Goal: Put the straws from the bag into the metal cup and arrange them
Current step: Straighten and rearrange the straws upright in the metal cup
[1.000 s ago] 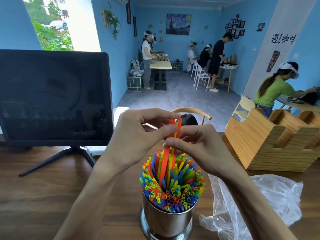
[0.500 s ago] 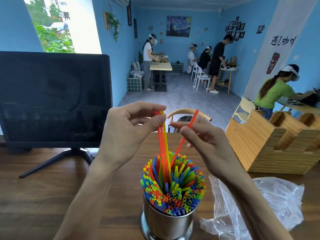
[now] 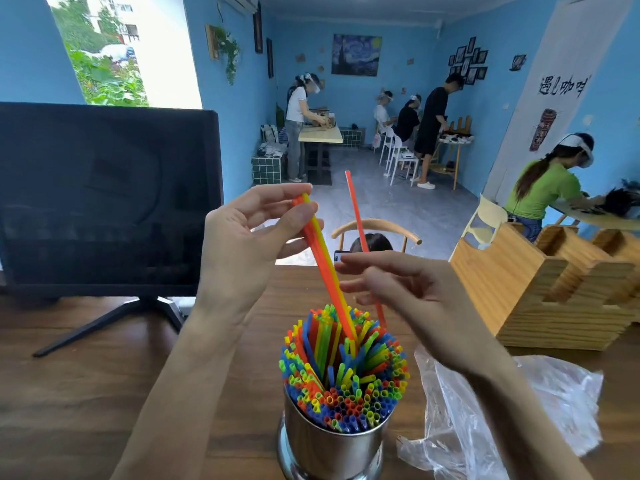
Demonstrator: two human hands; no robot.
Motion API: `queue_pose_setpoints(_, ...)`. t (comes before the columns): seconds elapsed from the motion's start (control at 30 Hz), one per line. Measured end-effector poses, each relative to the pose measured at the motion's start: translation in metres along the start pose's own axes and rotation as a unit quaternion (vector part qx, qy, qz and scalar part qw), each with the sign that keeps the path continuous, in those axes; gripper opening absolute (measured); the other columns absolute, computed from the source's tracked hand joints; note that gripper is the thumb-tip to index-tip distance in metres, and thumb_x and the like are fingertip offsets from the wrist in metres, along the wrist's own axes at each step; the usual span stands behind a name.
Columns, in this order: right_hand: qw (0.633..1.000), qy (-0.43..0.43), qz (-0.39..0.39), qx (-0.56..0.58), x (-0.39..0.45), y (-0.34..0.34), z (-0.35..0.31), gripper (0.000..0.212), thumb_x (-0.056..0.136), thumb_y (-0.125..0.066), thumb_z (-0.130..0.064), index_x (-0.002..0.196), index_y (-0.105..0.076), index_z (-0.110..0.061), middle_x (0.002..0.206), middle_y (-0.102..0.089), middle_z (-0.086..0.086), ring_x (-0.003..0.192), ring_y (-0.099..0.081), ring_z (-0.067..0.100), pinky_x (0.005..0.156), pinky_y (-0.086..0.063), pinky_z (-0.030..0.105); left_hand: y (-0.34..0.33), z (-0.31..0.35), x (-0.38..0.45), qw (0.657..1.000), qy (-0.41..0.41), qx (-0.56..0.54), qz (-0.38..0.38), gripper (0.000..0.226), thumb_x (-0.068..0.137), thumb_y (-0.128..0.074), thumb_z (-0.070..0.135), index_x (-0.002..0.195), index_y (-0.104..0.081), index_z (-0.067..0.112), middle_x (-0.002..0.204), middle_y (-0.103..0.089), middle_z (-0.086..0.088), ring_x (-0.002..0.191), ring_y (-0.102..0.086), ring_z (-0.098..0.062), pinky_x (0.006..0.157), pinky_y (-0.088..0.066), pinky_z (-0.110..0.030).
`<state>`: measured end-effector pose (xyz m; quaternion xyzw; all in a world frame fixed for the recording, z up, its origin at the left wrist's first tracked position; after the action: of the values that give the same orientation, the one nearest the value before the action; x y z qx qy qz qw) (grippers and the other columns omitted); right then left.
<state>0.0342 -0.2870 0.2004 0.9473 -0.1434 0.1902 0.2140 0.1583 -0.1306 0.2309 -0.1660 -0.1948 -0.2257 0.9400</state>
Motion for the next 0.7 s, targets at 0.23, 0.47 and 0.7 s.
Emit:
queue_pose_setpoints(0.23,0.999,0.006,0.020,-0.046,0.000,-0.025,0.016,0.027,0.100,-0.057,-0.030,0.124,-0.062,-0.042,0.112,-0.075,-0.015,0.090,-0.076,0.009,0.077,-0.064,0.032,-0.002,-0.001,0.004,0.999,-0.030,0.000,0.036,0.017,0.087,-0.075,0.007,0.102,-0.074,0.012,0.092,-0.077,-0.010,0.081,-0.078,-0.027,0.068,-0.062,-0.030)
queue_pose_setpoints(0.47,1.000,-0.004,-0.018,-0.016,-0.003,-0.027,0.016,0.033,0.101,-0.059,-0.026,0.132,-0.050,-0.036,0.109,-0.078,-0.011,0.079,-0.078,0.013,0.075,-0.061,0.027,-0.006,-0.002,0.001,0.997,-0.052,-0.009,0.063,0.016,0.088,-0.074,0.008,0.103,-0.074,0.013,0.093,-0.077,-0.008,0.084,-0.077,-0.027,0.068,-0.062,-0.035)
queue_pose_setpoints(0.7,0.999,-0.034,-0.040,0.009,-0.004,-0.019,0.017,0.030,0.098,-0.058,-0.033,0.123,-0.068,-0.022,0.090,-0.078,0.003,0.073,-0.075,0.021,0.072,-0.059,0.028,-0.010,0.014,0.003,0.993,-0.103,-0.023,0.045,0.019,0.092,-0.069,0.009,0.109,-0.071,0.018,0.095,-0.077,-0.005,0.083,-0.078,-0.026,0.069,-0.061,-0.031)
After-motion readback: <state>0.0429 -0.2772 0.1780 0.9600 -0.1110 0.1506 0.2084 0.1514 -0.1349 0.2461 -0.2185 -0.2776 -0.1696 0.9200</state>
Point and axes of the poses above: each hand's wrist, its own x-axis towards the middle knuckle, its own y-axis out of the back of the hand, z = x × y, the point moved 3 cm from there along x, towards the middle knuckle
